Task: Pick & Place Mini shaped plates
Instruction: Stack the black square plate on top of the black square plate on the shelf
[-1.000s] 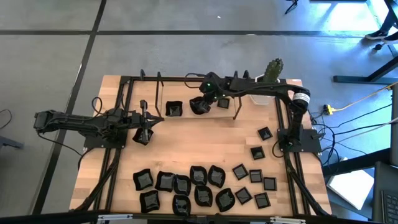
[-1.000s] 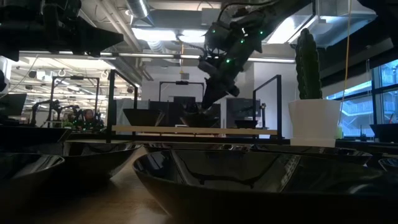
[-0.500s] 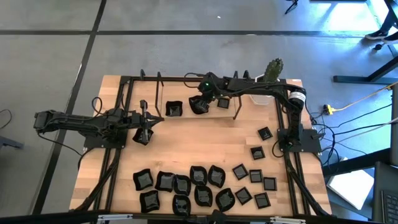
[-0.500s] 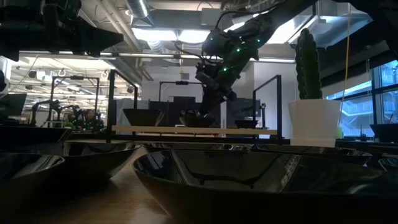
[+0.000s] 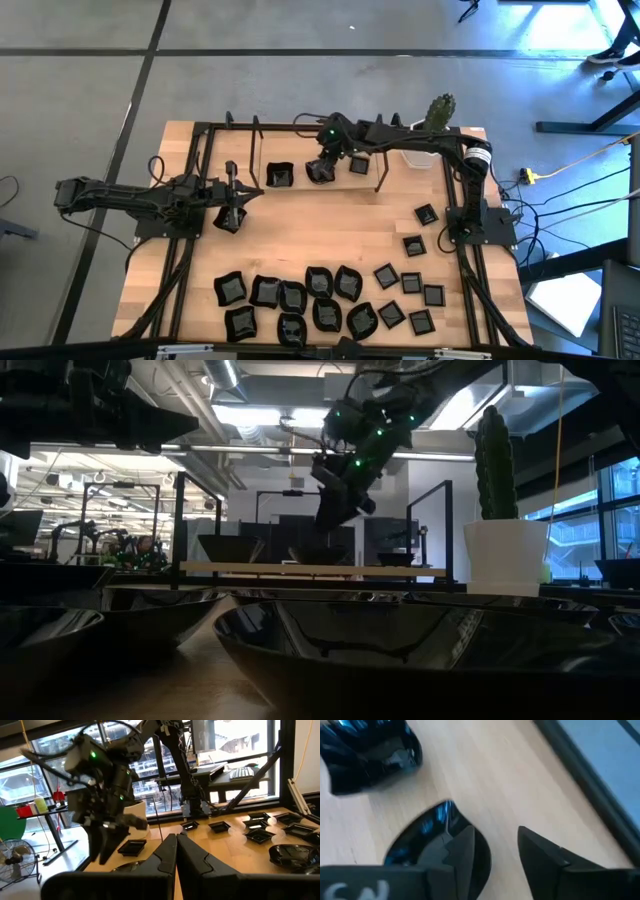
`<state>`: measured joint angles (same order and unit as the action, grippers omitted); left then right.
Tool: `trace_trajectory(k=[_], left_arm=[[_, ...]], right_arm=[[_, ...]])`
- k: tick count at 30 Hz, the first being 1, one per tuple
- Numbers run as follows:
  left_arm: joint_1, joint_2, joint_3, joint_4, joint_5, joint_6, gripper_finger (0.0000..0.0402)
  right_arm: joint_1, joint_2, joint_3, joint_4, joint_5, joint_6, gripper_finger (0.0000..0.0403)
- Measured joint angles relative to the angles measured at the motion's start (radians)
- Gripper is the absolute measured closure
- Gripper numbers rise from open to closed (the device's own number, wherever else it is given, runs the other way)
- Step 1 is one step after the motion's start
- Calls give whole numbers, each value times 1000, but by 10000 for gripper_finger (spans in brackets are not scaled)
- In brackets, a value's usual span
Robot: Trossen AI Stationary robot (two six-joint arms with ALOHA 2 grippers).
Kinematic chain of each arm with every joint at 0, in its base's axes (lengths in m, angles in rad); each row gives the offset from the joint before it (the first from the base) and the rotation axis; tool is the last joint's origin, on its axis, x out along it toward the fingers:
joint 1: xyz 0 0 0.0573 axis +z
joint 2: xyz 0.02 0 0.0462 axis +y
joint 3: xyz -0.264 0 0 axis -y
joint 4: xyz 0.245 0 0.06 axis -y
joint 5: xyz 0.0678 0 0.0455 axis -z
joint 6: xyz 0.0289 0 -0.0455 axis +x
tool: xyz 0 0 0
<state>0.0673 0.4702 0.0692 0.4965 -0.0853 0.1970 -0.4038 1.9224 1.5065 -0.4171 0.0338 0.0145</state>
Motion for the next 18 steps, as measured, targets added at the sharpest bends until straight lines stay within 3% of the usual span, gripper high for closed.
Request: trace_trajectory(k=[4,8,13,18], left_arm=[[0,0,0,0,0,0,396],[0,0,0,-3,0,0,396],[0,0,0,-10,0,0,396],[0,0,0,-25,0,0,396]], right_arm=[[11,0,108,-112,3,-4,233],[86,-41,155,-149,-1,-119,242],[264,-161,157,-80,-5,-238,284],[419,-273,157,-129,50,-253,332]])
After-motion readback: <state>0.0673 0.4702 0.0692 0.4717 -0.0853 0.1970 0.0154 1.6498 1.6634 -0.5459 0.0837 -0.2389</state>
